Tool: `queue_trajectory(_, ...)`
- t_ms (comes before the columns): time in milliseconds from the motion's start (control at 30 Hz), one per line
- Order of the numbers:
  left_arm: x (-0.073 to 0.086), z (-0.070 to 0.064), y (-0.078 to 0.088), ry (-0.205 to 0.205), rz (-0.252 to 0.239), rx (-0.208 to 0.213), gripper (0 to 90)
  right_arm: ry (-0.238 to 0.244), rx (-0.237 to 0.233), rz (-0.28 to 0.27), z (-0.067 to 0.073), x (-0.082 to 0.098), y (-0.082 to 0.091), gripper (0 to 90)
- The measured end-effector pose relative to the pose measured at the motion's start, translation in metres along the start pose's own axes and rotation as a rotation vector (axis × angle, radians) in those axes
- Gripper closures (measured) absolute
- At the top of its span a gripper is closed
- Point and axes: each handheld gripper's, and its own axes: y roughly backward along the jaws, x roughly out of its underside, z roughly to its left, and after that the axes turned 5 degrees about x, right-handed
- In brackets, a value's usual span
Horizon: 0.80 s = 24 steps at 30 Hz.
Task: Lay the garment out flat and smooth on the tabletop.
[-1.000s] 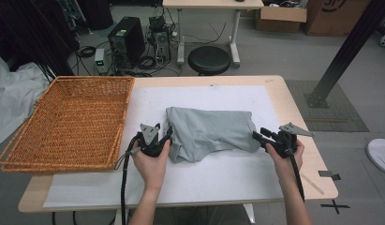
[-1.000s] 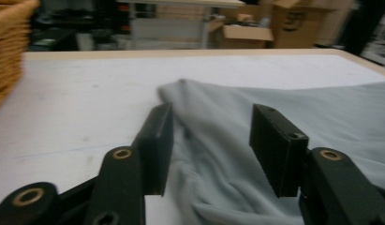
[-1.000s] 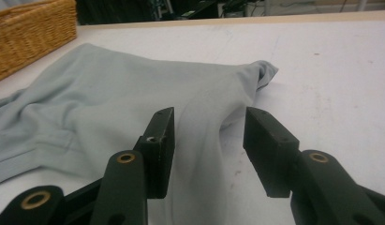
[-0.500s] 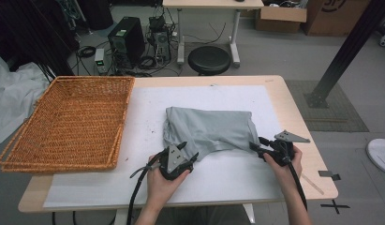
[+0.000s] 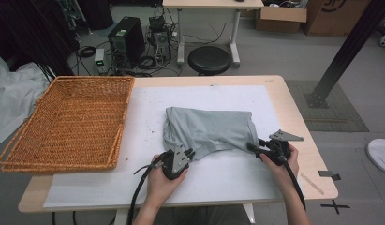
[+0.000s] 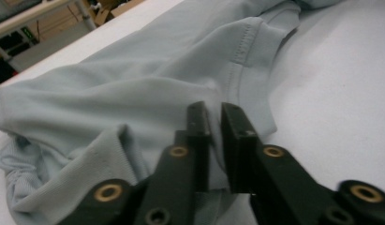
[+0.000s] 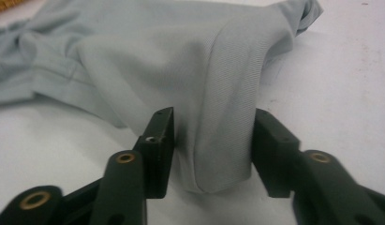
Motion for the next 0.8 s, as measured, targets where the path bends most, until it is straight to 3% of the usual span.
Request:
queue_trajectory(33, -0.001, 0.001, 0.001, 0.013, -0.002, -0.002, 86.4, 0.032, -0.004, 0.015, 0.001, 0.001, 0.001, 73.7)
queue_trajectory(100, -0.003, 0.003, 0.005, 0.055, -0.022, 0.004, 86.8, 0.042, 0.001, 0.009, 0.001, 0.0, 0.003, 76.0)
queue_trajectory(167, -0.006, 0.008, 0.011, 0.089, -0.067, 0.003, 87.0, 0.046, -0.008, -0.042, 0.004, -0.005, 0.016, 80.9)
queue_trajectory(233, -0.012, 0.015, 0.018, 0.113, -0.118, 0.0, 87.1, 0.043, -0.013, -0.056, 0.004, -0.008, 0.02, 82.1)
queue_trajectory(300, -0.017, 0.022, 0.021, 0.15, -0.157, 0.004, 87.1, 0.011, -0.055, -0.097, 0.003, -0.016, 0.028, 83.8)
queue_trajectory(400, -0.028, 0.041, 0.025, 0.196, -0.225, -0.033, 87.3, -0.051, -0.128, -0.149, -0.002, -0.028, 0.032, 84.7)
queue_trajectory(433, -0.032, 0.047, 0.025, 0.209, -0.243, -0.045, 87.3, -0.088, -0.171, -0.174, -0.005, -0.035, 0.031, 84.8)
queue_trajectory(500, -0.037, 0.062, 0.023, 0.245, -0.283, -0.084, 87.3, -0.098, -0.173, -0.194, -0.009, -0.046, 0.028, 85.1)
queue_trajectory(600, -0.045, 0.082, 0.015, 0.277, -0.293, -0.116, 87.3, -0.141, -0.204, -0.227, -0.018, -0.063, 0.015, 85.2)
queue_trajectory(800, -0.057, 0.115, -0.014, 0.291, -0.279, -0.198, 87.3, -0.173, -0.182, -0.265, -0.034, -0.093, -0.017, 85.2)
